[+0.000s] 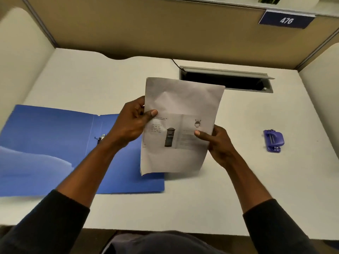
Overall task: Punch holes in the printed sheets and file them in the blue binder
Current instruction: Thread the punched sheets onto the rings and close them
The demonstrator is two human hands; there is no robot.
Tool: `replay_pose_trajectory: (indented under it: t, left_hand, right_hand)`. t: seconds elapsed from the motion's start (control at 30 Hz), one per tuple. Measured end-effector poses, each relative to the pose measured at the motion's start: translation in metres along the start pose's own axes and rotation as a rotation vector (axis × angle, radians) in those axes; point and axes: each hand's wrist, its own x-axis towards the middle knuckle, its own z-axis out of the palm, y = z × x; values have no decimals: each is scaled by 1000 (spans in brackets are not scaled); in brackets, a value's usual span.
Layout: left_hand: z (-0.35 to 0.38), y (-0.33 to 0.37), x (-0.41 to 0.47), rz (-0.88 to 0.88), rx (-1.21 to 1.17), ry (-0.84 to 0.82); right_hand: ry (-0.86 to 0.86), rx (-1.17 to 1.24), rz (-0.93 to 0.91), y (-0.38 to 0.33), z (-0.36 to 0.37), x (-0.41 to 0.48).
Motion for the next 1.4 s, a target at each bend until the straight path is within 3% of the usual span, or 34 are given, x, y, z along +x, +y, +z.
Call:
replay_pose_trajectory:
  t: [0.23, 0.43, 0.8, 1.1, 1.4]
  left_hand:
    - [-91, -21, -26, -105, -19, 252]
    - [-135, -80, -76, -566, -97, 540]
    - [-115, -145, -124, -864, -257, 644]
    - [-113, -151, -112, -961, -523, 692]
    - [-107, -159, -110, -998, -543, 666]
  right_hand:
    - [-106, -219, 6, 0, 102, 37]
    - [-4, -329, 53, 41, 167, 55]
    - [78, -364, 144, 74, 179, 54]
    - [32, -432, 103, 70, 185, 54]
    - [36, -551, 60, 65, 186, 58]
